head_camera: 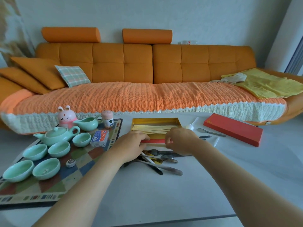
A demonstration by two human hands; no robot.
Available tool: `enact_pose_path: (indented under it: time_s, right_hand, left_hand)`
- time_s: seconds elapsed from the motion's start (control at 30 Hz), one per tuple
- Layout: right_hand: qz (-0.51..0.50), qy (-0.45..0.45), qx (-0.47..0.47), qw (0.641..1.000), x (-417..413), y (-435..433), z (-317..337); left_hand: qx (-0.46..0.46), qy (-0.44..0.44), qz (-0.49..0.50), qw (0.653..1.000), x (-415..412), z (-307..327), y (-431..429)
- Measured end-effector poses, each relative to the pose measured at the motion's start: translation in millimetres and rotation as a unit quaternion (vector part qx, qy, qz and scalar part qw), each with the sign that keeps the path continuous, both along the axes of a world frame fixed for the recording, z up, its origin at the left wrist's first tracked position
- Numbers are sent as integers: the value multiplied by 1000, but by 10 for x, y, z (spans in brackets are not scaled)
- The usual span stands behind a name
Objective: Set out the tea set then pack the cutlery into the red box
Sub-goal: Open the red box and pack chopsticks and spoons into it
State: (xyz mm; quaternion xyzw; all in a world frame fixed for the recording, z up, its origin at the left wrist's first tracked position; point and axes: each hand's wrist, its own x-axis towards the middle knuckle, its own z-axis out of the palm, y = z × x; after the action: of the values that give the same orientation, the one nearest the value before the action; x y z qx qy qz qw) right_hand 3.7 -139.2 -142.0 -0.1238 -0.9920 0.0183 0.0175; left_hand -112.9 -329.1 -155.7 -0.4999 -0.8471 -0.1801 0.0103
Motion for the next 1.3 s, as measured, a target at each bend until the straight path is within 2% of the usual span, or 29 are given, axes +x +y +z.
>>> enact_pose_path:
  time_s: [0.13, 0.23, 0.33, 0.4, 0.53, 0.63, 0.7, 0.8, 0.9, 1.03, 1.23, 1.3]
  right_hand:
    - [-37, 75, -51, 995, 5, 94, 249]
    - [-43, 145, -140, 978, 24, 164, 380]
    - [-44, 198, -194, 960, 23, 214, 406]
    - [-44, 211, -188, 958, -10, 247, 374]
    - [-6, 219, -77, 973, -157, 272, 227]
    - [20, 216, -98, 971, -288, 236, 151]
    - [-1, 211, -108, 971, -382, 265, 97]
    - [-74, 179, -120, 974, -501, 383, 16]
    - [-107, 143, -116, 977, -591, 460, -48]
    - [-90, 124, -110, 982, -679, 450, -109]
    - [-51, 121, -148, 980, -631, 369, -102]
    - [-28, 83, -155, 984, -596, 316, -110]
  left_hand:
    - [52, -52, 0, 997, -13, 26, 62]
    - [87, -93, 10, 992, -43, 77, 124]
    - [114, -97, 25, 988, -102, 124, 189]
    - [140, -95, 42, 985, -168, 160, 234]
    - [159, -81, 49, 983, -315, 191, 295]
    - [170, -78, 43, 981, -400, 136, 343]
    - [180, -22, 50, 982, -494, 65, 370]
    - [147, 59, 80, 984, -586, 3, 358]
    - [75, 53, 66, 994, -567, -25, 333]
    - [-31, -15, 50, 998, -512, -79, 371]
    - [-49, 25, 49, 997, -497, -95, 397]
    - [-57, 28, 47, 997, -489, -95, 407]
